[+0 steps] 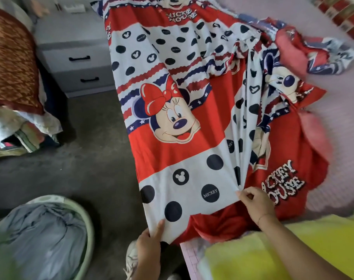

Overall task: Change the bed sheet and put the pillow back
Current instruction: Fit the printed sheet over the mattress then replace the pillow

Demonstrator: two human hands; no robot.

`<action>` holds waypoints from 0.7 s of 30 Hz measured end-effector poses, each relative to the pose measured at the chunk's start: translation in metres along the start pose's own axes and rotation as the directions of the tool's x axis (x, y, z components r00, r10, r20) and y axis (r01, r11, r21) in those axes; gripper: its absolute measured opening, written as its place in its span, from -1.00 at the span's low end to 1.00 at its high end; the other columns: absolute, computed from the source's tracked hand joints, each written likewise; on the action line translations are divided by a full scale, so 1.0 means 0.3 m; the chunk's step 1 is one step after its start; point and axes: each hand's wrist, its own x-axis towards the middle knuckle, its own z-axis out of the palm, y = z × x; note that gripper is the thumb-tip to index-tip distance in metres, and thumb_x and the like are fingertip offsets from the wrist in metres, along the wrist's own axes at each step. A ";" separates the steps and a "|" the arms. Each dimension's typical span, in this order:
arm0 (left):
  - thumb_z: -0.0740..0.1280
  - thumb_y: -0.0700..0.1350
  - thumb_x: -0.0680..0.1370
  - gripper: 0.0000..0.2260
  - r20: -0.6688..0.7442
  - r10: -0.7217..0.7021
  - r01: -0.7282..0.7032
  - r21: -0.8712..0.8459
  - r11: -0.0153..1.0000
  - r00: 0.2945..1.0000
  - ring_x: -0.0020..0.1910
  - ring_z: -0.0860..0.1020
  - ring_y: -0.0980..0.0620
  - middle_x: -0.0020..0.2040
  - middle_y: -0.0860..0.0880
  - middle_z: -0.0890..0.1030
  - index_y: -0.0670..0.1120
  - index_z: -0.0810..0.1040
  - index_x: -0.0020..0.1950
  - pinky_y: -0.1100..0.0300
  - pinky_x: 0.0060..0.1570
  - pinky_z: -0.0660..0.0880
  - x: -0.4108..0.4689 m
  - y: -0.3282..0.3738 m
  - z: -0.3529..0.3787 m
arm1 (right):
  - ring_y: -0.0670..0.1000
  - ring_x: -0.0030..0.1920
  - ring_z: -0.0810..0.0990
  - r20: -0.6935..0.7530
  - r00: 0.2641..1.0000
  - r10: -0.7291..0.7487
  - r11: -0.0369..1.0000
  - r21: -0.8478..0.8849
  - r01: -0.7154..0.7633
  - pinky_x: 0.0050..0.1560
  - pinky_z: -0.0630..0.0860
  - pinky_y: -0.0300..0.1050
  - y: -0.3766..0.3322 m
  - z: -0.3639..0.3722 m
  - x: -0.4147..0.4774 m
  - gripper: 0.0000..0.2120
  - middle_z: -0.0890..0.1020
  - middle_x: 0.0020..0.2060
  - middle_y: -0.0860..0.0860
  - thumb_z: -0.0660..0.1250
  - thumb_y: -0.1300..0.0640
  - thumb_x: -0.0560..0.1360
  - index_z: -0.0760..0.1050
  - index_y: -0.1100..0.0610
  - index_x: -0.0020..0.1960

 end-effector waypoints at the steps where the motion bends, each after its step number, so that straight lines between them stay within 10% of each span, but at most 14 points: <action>1: 0.43 0.09 0.49 -0.65 -0.009 0.009 -0.009 0.012 1.000 1.000 -0.27 0.57 -0.05 -0.28 -0.10 0.62 -0.22 0.63 -0.14 0.17 -0.31 0.41 0.006 -0.003 -0.002 | -0.01 -0.17 0.52 0.010 1.000 0.017 1.000 -0.014 -0.017 0.11 0.43 0.09 0.002 0.006 0.004 -0.77 0.53 -0.27 -0.16 0.40 -0.02 0.48 0.46 -0.07 -0.33; 21: 0.42 -0.11 0.52 -0.73 -0.045 -0.264 0.262 -0.038 0.964 0.963 -0.31 0.49 -0.14 -0.22 -0.23 0.55 -0.34 0.56 -0.07 0.13 -0.35 0.38 0.175 -0.107 -0.085 | 0.08 -0.08 0.58 0.227 0.973 0.047 0.999 -0.023 -0.043 0.14 0.44 0.07 -0.062 0.134 0.061 -0.77 0.56 -0.29 -0.12 0.39 -0.06 0.48 0.43 -0.02 -0.28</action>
